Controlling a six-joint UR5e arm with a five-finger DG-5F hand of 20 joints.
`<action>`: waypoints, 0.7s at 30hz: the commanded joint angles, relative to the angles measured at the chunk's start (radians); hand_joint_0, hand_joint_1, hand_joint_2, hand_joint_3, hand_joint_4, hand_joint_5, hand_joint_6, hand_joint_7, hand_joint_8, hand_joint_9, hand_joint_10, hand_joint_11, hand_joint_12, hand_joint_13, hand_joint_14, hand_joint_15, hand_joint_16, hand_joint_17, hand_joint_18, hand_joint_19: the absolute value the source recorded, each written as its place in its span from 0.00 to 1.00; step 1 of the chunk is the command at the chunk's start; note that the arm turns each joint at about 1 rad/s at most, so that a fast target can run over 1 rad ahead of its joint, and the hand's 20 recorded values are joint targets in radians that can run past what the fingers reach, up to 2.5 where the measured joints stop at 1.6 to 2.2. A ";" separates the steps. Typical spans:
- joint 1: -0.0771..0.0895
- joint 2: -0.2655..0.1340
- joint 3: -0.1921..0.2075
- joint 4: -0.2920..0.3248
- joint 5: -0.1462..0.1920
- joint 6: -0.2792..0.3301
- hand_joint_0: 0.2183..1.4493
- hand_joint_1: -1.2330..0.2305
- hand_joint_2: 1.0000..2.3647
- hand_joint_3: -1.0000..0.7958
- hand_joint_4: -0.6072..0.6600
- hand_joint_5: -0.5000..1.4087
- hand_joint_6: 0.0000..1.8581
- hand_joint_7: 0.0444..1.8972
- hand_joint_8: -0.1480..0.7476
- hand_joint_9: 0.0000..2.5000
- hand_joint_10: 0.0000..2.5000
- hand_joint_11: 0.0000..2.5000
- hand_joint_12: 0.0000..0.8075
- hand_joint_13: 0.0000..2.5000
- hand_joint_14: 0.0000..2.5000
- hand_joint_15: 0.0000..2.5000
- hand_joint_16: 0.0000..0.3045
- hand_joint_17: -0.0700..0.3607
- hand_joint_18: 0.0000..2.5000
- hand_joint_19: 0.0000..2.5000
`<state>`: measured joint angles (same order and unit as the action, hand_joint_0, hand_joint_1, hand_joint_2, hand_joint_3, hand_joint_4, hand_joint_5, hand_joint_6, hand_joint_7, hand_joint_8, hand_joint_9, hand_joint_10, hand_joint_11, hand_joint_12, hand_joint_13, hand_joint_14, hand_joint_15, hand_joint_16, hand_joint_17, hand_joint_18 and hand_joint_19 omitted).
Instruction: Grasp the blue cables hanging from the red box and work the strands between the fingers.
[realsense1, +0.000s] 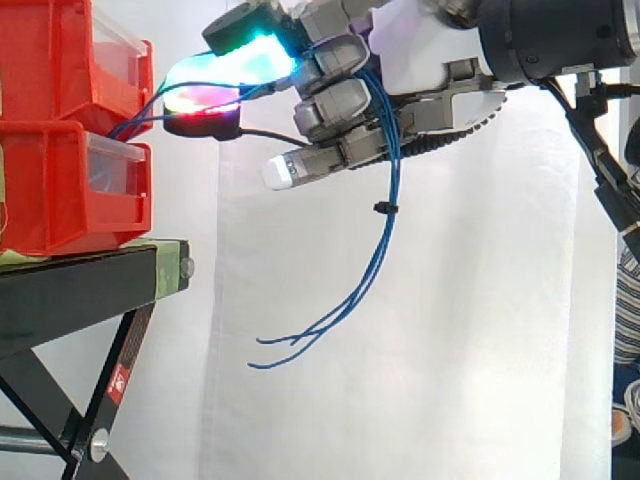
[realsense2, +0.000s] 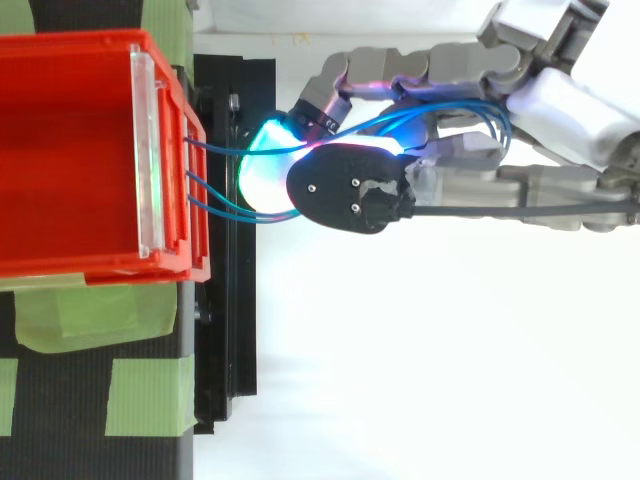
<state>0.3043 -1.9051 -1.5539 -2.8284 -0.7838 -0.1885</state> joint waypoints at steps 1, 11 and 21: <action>-0.001 0.000 0.000 0.001 0.000 -0.005 0.51 0.34 0.00 0.39 0.86 0.59 0.01 0.60 0.61 0.19 1.00 1.00 0.60 0.12 1.00 0.75 0.26 0.58 0.28 0.14; -0.002 -0.002 -0.006 0.007 0.001 -0.012 0.80 0.35 0.13 0.59 0.75 0.63 0.01 0.60 0.56 0.25 1.00 1.00 0.53 0.14 1.00 0.79 0.18 0.45 0.22 0.25; -0.002 -0.002 -0.057 0.098 0.003 -0.012 0.91 0.35 0.00 0.64 0.69 0.66 0.01 0.58 0.51 0.25 1.00 1.00 0.51 0.12 1.00 0.78 0.18 0.45 0.16 0.22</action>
<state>0.3030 -1.9062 -1.6023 -2.7634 -0.7792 -0.2000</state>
